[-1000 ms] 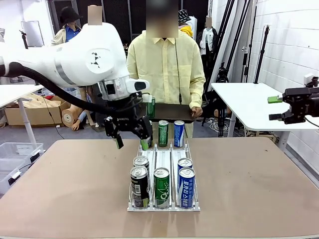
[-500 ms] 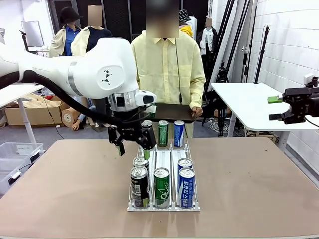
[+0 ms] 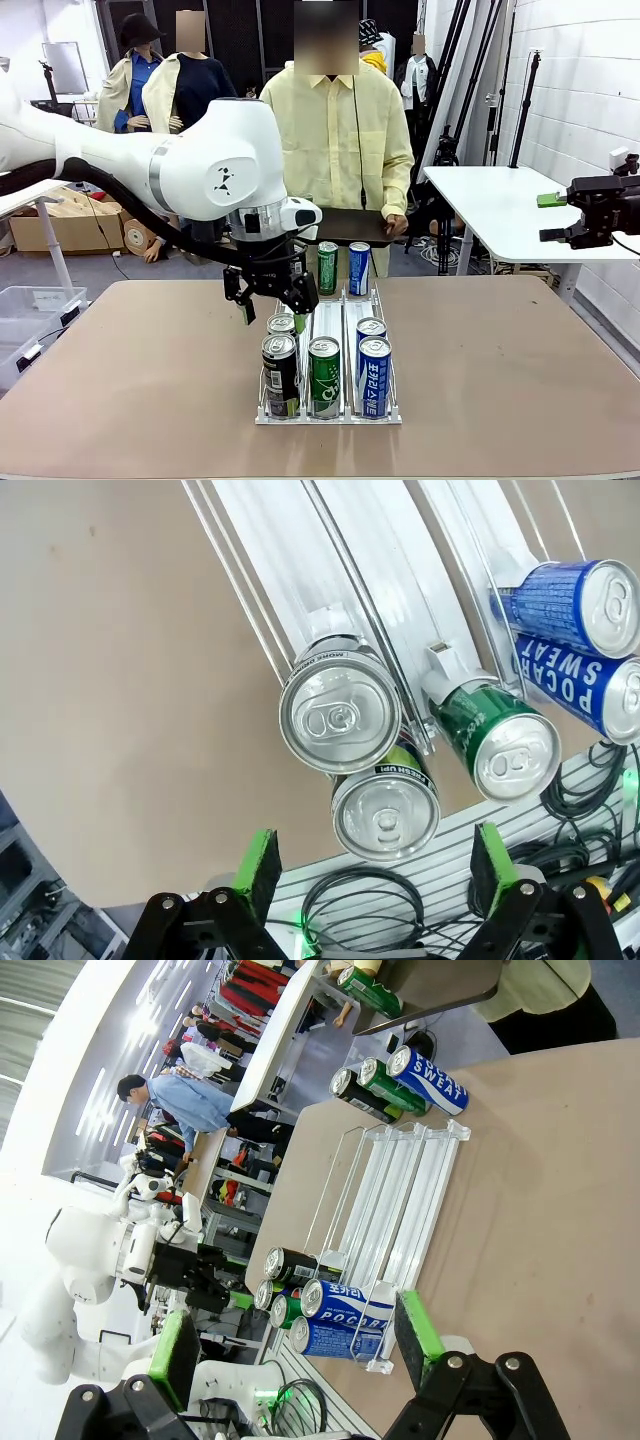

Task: Retrieve and hand over the desired beverage to the person.
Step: Pick up another can of the same type that the person held from the Automatic Can Dispenser.

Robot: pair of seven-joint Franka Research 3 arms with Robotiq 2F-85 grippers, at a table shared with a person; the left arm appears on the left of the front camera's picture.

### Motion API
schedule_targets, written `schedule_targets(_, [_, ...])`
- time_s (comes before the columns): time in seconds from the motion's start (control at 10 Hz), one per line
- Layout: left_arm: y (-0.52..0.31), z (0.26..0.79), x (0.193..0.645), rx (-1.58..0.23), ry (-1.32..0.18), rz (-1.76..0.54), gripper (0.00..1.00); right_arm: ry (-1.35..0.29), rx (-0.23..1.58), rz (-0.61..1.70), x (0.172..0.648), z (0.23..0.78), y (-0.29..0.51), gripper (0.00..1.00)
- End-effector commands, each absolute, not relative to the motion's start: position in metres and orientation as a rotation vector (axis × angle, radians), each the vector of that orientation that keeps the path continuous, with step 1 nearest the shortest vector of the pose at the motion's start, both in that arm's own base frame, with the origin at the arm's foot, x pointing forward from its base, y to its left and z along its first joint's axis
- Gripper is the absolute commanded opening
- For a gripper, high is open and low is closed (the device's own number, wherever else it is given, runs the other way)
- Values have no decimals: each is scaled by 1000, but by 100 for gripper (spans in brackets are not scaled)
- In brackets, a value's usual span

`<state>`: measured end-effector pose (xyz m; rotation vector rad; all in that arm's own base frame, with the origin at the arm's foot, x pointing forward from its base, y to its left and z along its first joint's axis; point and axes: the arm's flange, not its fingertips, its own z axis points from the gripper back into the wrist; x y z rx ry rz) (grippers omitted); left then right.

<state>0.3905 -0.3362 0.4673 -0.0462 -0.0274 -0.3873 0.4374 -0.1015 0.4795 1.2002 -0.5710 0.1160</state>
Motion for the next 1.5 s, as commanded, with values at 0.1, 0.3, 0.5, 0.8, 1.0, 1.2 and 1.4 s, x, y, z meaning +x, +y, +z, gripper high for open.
schedule_targets(0.1, [-345,454,389,-3,-49,-359,100,-569,1210,117,438,481,-102,100])
schedule_targets(0.3, [-348,448,390,-7,-46,-360,100,-569,1210,117,438,481,-102,100])
schedule_targets(0.5, [-350,441,389,1,-45,-354,100,-569,1210,117,438,481,-102,100])
schedule_targets(0.8, [-352,430,390,3,-54,-340,100,-569,1210,117,438,481,-102,100])
schedule_targets(1.0, [-350,424,391,25,-62,-327,100,-569,1210,117,438,481,-102,100])
schedule_targets(1.2, [-349,422,392,23,-67,-332,100,-569,1210,117,438,481,-102,100])
schedule_targets(1.4, [-348,420,393,13,-74,-323,100,-569,1210,117,438,481,-102,100])
